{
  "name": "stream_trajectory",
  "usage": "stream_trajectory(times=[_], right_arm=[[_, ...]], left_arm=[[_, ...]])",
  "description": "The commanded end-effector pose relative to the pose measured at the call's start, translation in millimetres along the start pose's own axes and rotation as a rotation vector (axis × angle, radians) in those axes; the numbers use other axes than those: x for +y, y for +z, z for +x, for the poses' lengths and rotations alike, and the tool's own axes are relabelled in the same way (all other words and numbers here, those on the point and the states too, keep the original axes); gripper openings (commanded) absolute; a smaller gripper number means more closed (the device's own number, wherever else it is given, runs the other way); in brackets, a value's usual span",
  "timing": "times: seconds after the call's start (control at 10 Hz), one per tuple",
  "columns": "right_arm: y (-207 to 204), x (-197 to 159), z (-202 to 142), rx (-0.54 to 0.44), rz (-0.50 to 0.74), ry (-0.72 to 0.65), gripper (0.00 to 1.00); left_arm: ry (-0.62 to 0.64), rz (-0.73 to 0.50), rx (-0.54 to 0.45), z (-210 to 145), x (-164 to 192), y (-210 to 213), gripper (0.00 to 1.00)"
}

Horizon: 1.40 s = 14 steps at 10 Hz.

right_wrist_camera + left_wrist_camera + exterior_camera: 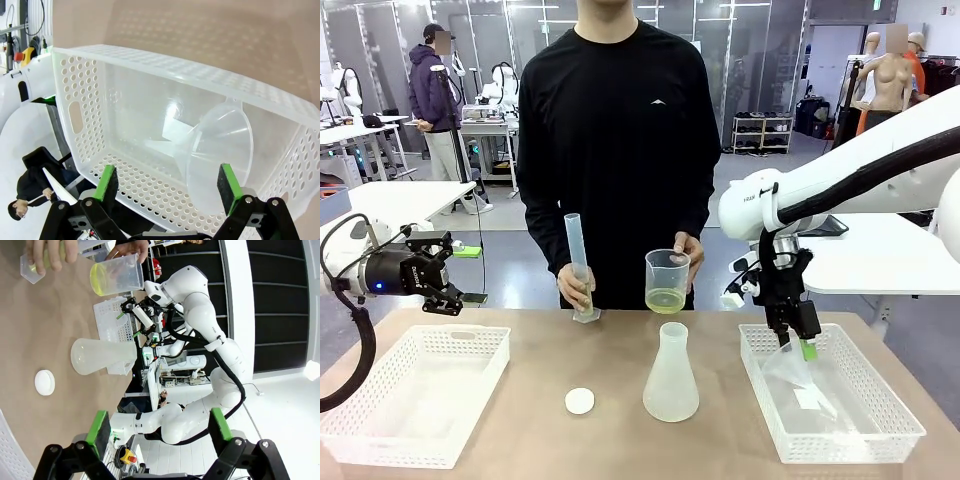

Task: Prepare the solutions needed for the experiment.
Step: Pick up the Plastic Funnel and insert it into the Big flask.

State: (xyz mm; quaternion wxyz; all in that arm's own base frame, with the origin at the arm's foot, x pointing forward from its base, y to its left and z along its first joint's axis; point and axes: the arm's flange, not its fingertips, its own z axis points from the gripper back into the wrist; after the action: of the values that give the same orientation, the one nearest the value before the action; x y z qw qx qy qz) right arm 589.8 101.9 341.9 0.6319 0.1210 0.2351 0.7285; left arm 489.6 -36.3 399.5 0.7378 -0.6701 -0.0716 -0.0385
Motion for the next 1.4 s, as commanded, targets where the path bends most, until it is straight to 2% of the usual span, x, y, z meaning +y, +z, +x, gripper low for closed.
stream_trajectory(times=[0.0, 0.1, 0.2, 0.3, 0.4, 0.5, 0.6, 0.7, 0.8, 0.9, 1.0, 1.3], right_arm=[[0, -3, -5, 0.025, -0.034, 0.035, 0.82], [0, -5, -5, 0.031, -0.035, 0.047, 0.81], [0, -6, -5, 0.041, -0.027, 0.052, 0.63], [0, -9, -6, 0.038, -0.029, 0.066, 0.76], [-2, -11, -7, 0.032, -0.028, 0.07, 0.44], [-3, -12, -7, 0.031, -0.029, 0.076, 0.57], [-3, -13, -7, 0.026, -0.033, 0.088, 0.25], [-2, -14, -8, 0.027, -0.036, 0.095, 0.38], [-1, -15, -8, 0.031, -0.032, 0.096, 0.06], [-1, -15, -8, 0.036, -0.033, 0.097, 0.19], [0, -15, -8, 0.034, -0.031, 0.098, 0.0], [-2, -15, -8, 0.03, -0.034, 0.089, 0.0]], left_arm=[[0.01, 0.005, -0.002, 0, -2, -1, 1.0], [0.01, 0.005, -0.002, 0, -2, -1, 1.0], [0.01, 0.005, -0.002, 0, -2, -1, 1.0], [0.01, 0.005, -0.002, 0, -2, -1, 1.0], [0.01, 0.005, -0.002, 0, -2, -1, 1.0], [0.01, 0.005, -0.002, 0, -2, -1, 1.0], [0.01, 0.005, -0.002, 0, -2, -1, 1.0], [0.01, 0.005, -0.002, 0, -2, -1, 1.0], [0.01, 0.005, -0.002, 0, -2, -1, 1.0], [0.01, 0.005, -0.002, 0, -2, -1, 1.0], [0.01, 0.005, -0.002, 0, -2, -1, 1.0], [0.01, 0.005, -0.002, 0, -2, -1, 1.0]])
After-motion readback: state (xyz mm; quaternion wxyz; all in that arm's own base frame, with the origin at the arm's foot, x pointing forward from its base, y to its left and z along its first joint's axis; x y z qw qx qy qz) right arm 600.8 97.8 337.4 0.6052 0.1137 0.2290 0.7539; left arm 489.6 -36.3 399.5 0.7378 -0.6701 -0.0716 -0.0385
